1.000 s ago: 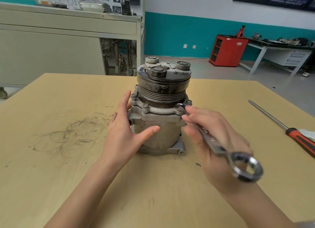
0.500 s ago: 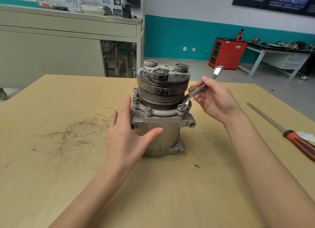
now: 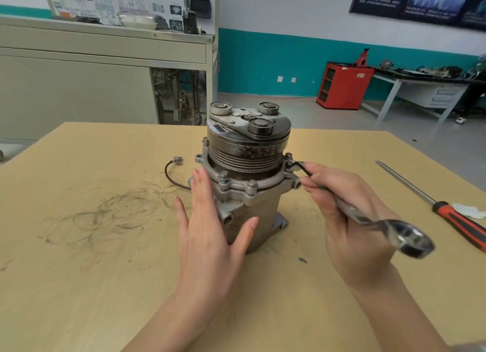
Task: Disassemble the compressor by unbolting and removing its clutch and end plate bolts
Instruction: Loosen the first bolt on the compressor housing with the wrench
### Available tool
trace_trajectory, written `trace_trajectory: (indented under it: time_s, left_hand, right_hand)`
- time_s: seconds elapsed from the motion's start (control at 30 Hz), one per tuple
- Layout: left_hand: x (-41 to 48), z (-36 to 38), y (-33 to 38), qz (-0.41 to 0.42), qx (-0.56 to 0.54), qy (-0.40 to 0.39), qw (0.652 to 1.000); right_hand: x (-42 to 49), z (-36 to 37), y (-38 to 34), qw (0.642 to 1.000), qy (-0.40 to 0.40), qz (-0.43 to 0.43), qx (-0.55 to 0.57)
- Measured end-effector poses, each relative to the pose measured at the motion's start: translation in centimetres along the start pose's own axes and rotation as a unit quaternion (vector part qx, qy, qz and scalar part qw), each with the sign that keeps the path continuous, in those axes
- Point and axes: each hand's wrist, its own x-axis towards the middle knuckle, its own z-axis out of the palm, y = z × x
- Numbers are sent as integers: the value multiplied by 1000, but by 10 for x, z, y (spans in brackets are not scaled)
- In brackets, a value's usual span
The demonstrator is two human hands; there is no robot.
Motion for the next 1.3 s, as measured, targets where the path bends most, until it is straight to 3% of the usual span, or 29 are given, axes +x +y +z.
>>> trace_trajectory:
  time_s: [0.17,0.3,0.53,0.77,1.03,1.17,1.23,1.3]
  left_hand:
    - [4,1,-3,-1,-16,-16,1000]
    - [6,-1,-2,-12,-34,-10,999]
    - [6,-1,-4,4,-55,-9,998]
    - [5,2,-7,18,-38,9,999]
    - [6,7,-9,24,-41,22,999]
    - [8,8,-10,24,-49,12,998]
    - [9,7,-10,21,-45,3,999]
    - [9,7,-11,11,-48,0,999]
  right_hand:
    - [4,7,-5,981,32,-114,-155]
    - [5,10,-4,971,39,-139,-191]
    - [-2,12,-8,968,47,-135,-205]
    - [-8,12,-9,983,67,-65,-156]
    - [2,4,-3,986,18,-93,-138]
    - [-4,5,2,997,20,-42,-62]
    - [-9,9,3,996,48,36,59]
    - [-7,9,13,958,111,151,218]
